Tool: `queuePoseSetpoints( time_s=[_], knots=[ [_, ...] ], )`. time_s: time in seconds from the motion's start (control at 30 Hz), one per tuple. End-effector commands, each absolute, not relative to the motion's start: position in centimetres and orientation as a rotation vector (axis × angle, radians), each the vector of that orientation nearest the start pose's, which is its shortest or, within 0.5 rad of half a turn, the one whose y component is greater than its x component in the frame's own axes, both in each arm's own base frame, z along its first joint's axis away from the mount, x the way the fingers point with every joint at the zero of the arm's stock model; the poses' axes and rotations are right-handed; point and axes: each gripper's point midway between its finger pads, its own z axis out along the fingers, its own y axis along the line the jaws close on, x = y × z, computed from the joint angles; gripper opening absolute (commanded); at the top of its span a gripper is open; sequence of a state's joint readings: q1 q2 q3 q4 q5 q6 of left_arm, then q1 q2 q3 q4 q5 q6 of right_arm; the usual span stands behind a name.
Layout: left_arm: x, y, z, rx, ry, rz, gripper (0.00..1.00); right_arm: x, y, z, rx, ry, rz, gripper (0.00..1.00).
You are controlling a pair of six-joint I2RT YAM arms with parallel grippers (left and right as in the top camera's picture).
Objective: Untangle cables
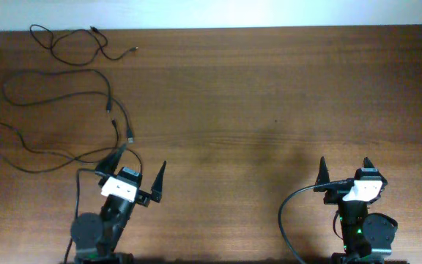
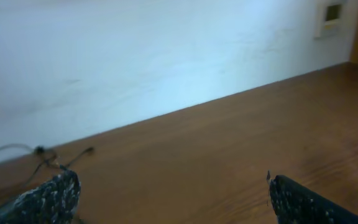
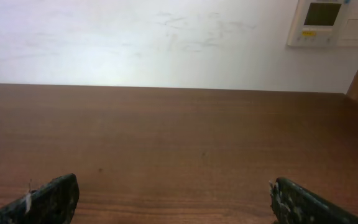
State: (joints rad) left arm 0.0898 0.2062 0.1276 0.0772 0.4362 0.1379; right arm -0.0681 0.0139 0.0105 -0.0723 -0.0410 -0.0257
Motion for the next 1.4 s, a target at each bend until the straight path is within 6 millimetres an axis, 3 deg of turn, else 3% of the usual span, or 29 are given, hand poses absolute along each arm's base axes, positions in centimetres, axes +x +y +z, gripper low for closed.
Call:
queuePoseSetpoints(
  time_s=[0.0, 0.23, 0.4, 0.47, 1.37],
  knots=[
    [24.8, -2.9, 19.9, 0.197, 1.514, -0.099, 0.99, 24.6, -0.9, 15.6, 0.009, 1.647, -0.032, 0.98],
    [24.9, -0.9, 18.7, 0.065, 1.528, -0.003, 0.99, 24.6, -0.9, 15.6, 0.008, 1.647, -0.032, 0.98],
    [24.6, 1.4, 16.8, -0.127, 1.596, 0.028, 0.99, 24.6, -0.9, 15.6, 0.009, 1.647, -0.032, 0.98],
    [24.5, 1.4, 15.9, -0.136, 1.633, 0.026, 0.99, 24.6, -0.9, 15.6, 0.009, 1.647, -0.032, 0.98],
    [24.6, 0.4, 15.7, -0.039, 1.646, 0.023, 0.99, 24.6, -0.9, 15.6, 0.009, 1.647, -0.032, 0.99]
  ],
)
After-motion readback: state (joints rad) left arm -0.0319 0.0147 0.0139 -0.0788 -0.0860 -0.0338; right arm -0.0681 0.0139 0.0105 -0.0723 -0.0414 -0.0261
